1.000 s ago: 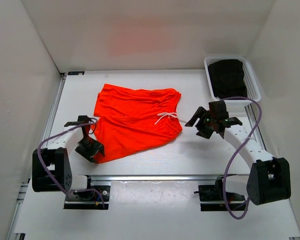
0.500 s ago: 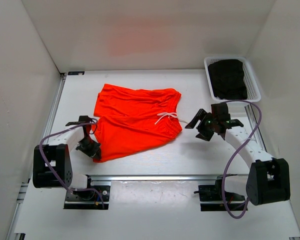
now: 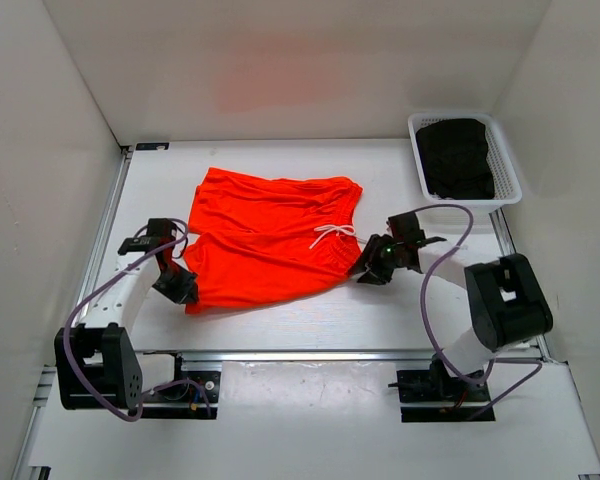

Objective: Fold and stack the shorts
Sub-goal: Flatten the shorts out

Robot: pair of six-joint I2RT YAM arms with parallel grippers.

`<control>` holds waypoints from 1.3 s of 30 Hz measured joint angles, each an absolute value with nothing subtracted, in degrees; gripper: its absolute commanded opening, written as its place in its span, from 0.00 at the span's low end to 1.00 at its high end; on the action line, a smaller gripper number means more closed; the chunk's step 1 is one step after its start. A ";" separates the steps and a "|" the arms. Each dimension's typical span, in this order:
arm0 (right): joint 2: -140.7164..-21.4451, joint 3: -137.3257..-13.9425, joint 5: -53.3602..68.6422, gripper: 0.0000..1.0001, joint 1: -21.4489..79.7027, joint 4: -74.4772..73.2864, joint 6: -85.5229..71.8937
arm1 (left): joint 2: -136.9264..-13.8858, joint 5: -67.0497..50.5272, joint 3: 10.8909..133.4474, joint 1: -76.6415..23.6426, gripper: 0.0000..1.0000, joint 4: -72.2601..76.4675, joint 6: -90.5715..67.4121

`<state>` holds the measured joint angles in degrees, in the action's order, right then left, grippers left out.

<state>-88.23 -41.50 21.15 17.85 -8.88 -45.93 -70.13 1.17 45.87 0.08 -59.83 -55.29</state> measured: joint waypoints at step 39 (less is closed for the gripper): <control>-64.40 -47.55 9.15 0.44 13.65 -32.60 -45.28 | -75.46 0.32 59.44 -6.26 0.10 -62.65 -50.24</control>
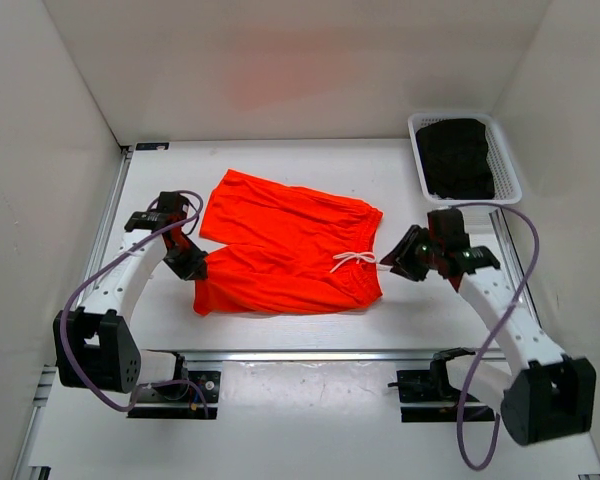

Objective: Fold and stack the shorts
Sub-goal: Flatten the shorts out

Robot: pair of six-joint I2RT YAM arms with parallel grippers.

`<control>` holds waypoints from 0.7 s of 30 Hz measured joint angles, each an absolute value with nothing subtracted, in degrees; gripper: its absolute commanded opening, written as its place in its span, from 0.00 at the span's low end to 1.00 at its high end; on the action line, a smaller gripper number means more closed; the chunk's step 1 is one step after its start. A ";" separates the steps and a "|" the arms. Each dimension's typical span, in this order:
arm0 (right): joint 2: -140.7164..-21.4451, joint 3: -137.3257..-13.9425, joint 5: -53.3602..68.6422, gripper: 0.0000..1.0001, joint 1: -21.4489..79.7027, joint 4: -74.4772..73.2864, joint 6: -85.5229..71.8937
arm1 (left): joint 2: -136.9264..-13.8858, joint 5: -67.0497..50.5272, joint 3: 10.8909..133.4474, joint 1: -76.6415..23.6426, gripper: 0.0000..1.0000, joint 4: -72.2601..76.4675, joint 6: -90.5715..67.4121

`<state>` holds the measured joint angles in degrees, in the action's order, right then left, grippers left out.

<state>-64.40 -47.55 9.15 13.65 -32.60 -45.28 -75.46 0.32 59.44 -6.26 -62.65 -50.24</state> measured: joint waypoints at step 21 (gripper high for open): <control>-68.42 -26.61 15.51 0.53 17.80 -17.82 -44.93 | -75.70 0.93 59.44 -6.63 0.10 -62.52 -50.48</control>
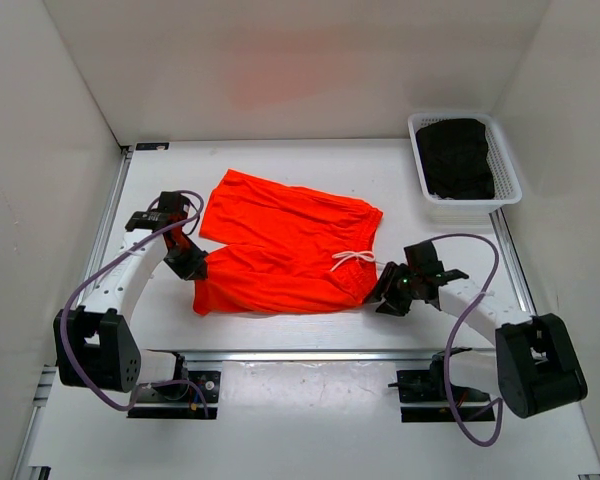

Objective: Fold and stack the shorts
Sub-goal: Flatten the shorts out

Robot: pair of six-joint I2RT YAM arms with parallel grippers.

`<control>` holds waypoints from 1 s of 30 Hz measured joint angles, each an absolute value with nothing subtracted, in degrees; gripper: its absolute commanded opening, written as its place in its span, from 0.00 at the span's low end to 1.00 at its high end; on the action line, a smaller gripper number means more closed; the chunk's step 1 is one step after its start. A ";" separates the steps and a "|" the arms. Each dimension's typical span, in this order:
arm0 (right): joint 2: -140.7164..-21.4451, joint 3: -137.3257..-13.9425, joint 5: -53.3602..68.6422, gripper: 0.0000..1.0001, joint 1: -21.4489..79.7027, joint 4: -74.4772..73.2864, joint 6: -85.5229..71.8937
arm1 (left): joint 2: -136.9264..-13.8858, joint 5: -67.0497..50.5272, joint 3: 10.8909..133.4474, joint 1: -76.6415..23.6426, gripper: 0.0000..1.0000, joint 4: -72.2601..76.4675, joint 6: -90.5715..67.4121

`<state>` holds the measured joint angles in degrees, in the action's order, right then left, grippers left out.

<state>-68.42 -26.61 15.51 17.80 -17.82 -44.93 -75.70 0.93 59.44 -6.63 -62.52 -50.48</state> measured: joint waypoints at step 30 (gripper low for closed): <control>-77.91 -29.32 6.50 0.54 24.80 2.74 -46.48 | -76.73 1.76 59.51 -7.27 0.10 -62.83 -50.43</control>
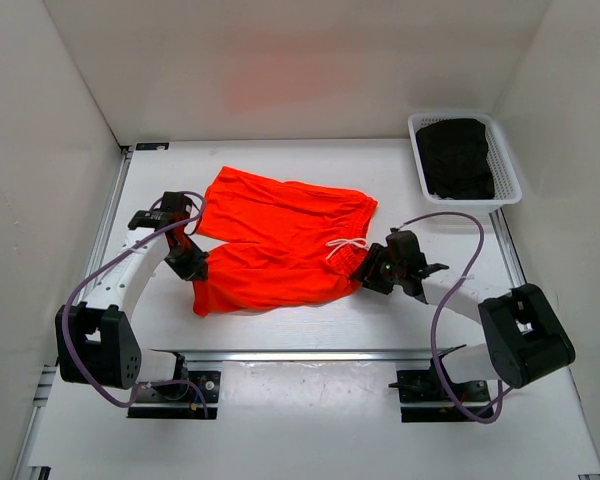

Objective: Fold and stack the shorts
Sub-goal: Flatten the shorts out

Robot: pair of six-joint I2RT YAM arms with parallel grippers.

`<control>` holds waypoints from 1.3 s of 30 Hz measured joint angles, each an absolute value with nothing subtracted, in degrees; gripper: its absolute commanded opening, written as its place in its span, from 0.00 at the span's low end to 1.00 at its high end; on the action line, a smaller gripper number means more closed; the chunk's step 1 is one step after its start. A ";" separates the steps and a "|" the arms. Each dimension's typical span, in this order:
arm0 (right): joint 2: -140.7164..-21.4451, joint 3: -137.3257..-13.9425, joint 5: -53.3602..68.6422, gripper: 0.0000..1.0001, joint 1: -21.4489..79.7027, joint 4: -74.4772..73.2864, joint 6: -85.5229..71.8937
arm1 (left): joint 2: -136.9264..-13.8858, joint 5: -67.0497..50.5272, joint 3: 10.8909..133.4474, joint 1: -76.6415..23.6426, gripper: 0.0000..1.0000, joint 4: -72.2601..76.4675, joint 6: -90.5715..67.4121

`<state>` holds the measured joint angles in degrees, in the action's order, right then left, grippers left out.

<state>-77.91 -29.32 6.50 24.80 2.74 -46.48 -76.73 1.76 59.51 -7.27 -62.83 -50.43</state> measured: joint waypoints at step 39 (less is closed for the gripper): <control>-49.63 -39.38 11.31 0.00 18.13 -49.39 -43.09 | -72.05 1.34 66.26 -5.58 0.10 -68.82 -49.52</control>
<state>-49.63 -39.38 11.31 18.13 -49.39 -43.09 -72.05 1.34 66.26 -5.58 -68.82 -49.52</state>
